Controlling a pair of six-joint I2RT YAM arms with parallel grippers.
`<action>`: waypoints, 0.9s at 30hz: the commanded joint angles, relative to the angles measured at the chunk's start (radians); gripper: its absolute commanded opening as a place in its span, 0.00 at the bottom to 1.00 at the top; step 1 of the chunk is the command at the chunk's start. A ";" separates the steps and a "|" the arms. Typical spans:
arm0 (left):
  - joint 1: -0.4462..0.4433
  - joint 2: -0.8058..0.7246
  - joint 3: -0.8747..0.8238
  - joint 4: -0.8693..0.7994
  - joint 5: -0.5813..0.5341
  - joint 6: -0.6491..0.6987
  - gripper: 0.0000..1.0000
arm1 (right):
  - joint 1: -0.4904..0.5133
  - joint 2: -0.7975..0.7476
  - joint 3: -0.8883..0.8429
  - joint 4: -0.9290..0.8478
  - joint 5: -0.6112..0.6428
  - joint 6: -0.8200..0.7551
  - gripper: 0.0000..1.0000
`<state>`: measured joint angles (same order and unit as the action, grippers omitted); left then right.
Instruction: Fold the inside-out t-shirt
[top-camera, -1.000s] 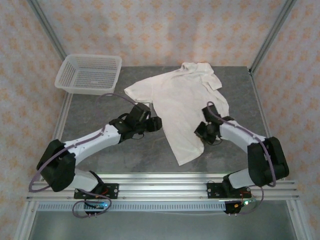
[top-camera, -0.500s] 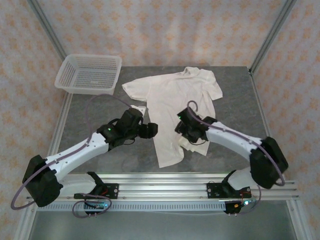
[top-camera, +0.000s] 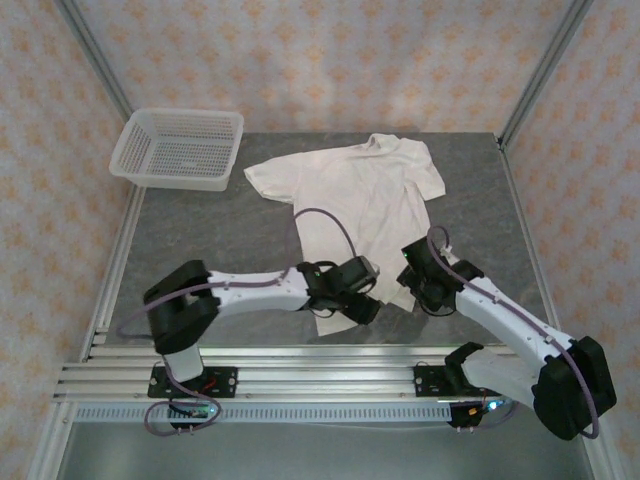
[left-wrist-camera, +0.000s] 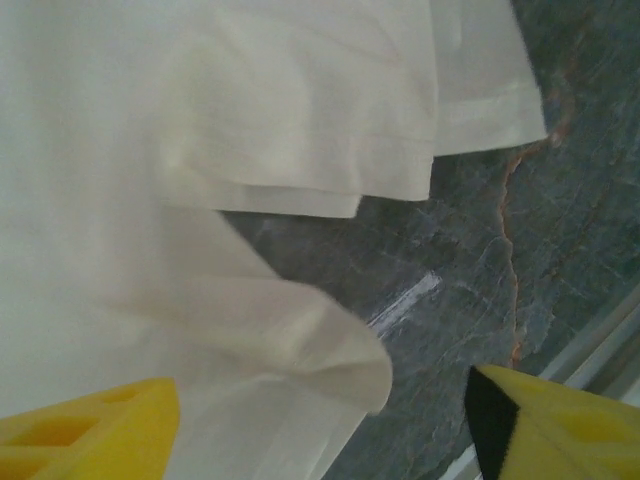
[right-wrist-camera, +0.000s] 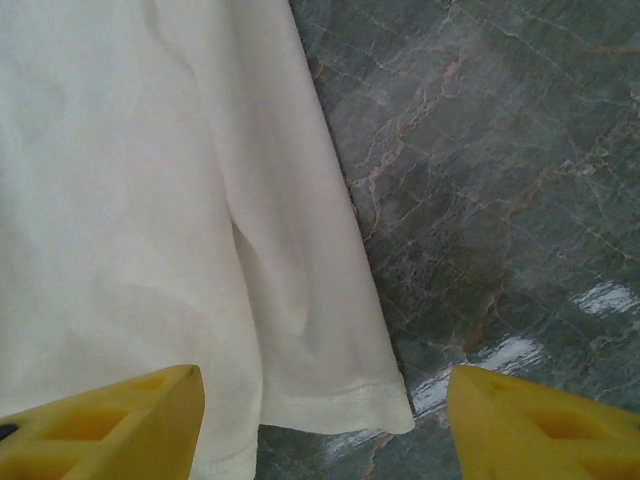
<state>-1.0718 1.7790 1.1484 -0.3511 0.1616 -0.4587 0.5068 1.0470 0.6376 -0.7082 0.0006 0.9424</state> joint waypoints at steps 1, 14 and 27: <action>0.003 0.028 0.042 -0.011 -0.011 -0.044 0.43 | -0.004 -0.022 0.019 -0.052 0.025 -0.027 0.66; 0.106 -0.124 -0.059 -0.021 0.010 -0.007 0.00 | 0.008 -0.096 -0.010 0.123 -0.167 -0.214 0.68; 0.163 -0.213 -0.059 -0.084 0.027 0.045 0.00 | 0.162 -0.037 -0.193 0.720 -0.201 -0.615 0.76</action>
<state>-0.9237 1.6051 1.0977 -0.4046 0.1841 -0.4377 0.6441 0.9714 0.4694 -0.1864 -0.1722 0.4839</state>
